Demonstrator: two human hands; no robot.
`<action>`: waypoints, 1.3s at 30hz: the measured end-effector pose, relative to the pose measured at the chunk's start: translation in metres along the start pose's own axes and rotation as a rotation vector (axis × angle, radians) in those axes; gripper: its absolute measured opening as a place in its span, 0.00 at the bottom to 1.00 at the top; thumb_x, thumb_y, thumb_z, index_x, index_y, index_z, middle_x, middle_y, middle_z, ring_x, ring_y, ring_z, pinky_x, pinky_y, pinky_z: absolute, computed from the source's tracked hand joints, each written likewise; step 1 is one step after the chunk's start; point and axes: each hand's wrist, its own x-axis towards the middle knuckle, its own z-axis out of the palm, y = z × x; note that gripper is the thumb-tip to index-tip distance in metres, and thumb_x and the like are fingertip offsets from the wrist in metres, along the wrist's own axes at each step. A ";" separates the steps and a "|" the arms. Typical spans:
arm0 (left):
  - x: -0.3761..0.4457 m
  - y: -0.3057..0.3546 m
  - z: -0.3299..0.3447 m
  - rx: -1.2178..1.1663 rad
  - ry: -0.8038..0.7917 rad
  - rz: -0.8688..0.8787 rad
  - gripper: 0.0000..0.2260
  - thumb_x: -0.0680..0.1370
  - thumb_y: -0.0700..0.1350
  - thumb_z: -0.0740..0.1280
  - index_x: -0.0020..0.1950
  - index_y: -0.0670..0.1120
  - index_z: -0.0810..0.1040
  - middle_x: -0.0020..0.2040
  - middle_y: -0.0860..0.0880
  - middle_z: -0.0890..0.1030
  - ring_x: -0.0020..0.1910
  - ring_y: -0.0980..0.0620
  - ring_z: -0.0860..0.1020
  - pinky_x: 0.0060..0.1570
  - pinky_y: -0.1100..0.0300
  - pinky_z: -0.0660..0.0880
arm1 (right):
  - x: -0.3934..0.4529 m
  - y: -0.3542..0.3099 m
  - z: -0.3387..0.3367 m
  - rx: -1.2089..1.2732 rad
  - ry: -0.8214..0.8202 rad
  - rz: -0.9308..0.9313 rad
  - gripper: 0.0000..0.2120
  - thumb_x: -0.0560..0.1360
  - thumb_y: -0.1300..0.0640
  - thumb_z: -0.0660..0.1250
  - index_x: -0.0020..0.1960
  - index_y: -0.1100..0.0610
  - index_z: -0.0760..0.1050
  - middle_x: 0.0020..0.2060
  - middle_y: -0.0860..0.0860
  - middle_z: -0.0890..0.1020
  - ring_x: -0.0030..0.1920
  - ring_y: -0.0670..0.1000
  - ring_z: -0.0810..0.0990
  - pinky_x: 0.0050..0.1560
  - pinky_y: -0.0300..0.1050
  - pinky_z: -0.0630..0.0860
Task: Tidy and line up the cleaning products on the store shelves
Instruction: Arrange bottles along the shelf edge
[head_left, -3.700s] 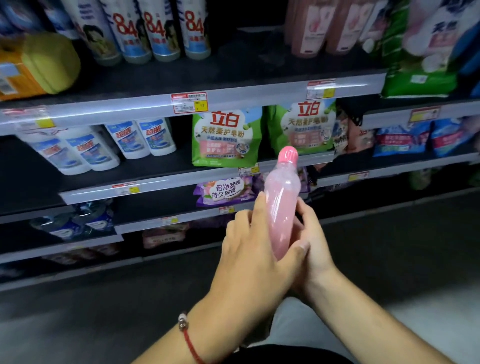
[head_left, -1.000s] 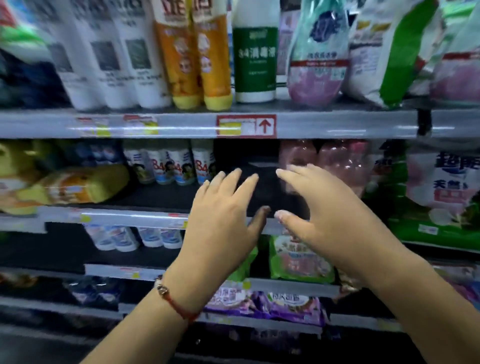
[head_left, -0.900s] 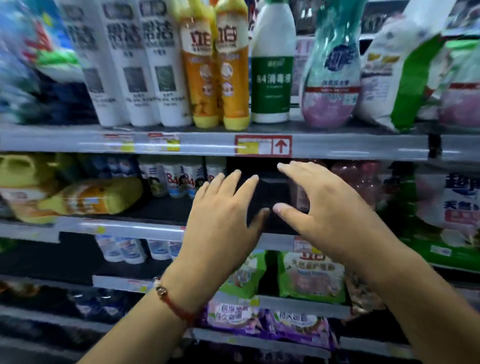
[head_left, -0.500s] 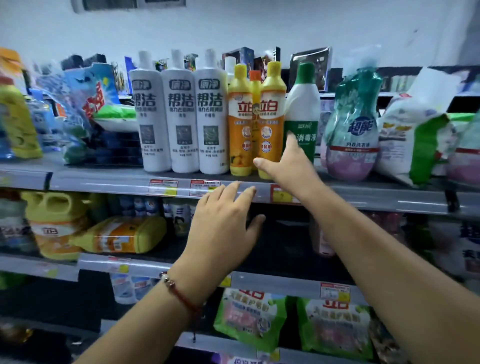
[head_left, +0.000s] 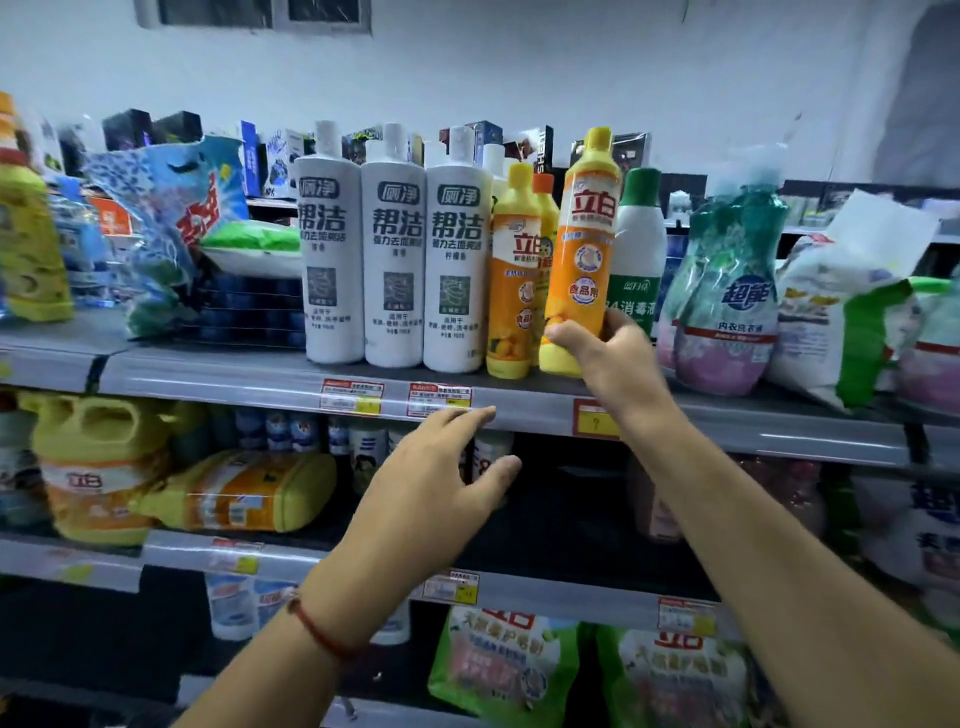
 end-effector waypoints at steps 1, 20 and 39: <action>0.000 0.000 -0.005 -0.162 -0.031 -0.034 0.26 0.79 0.62 0.64 0.76 0.60 0.66 0.71 0.61 0.71 0.69 0.61 0.70 0.68 0.61 0.69 | -0.015 -0.006 -0.002 0.080 -0.068 0.010 0.19 0.72 0.49 0.75 0.61 0.51 0.78 0.52 0.49 0.85 0.54 0.53 0.83 0.55 0.52 0.81; -0.125 -0.059 0.090 -1.605 0.220 -1.188 0.26 0.74 0.66 0.65 0.47 0.42 0.81 0.40 0.42 0.84 0.40 0.45 0.83 0.46 0.49 0.81 | -0.244 0.139 0.055 -0.098 -0.689 0.473 0.33 0.54 0.39 0.77 0.56 0.43 0.72 0.50 0.43 0.82 0.44 0.41 0.82 0.42 0.38 0.79; -0.202 -0.117 0.071 -1.396 0.785 -1.223 0.23 0.74 0.54 0.66 0.63 0.41 0.79 0.54 0.38 0.82 0.54 0.41 0.81 0.54 0.47 0.79 | -0.235 0.179 0.162 0.122 -1.404 0.552 0.40 0.62 0.38 0.77 0.70 0.36 0.62 0.61 0.41 0.79 0.55 0.40 0.82 0.54 0.40 0.81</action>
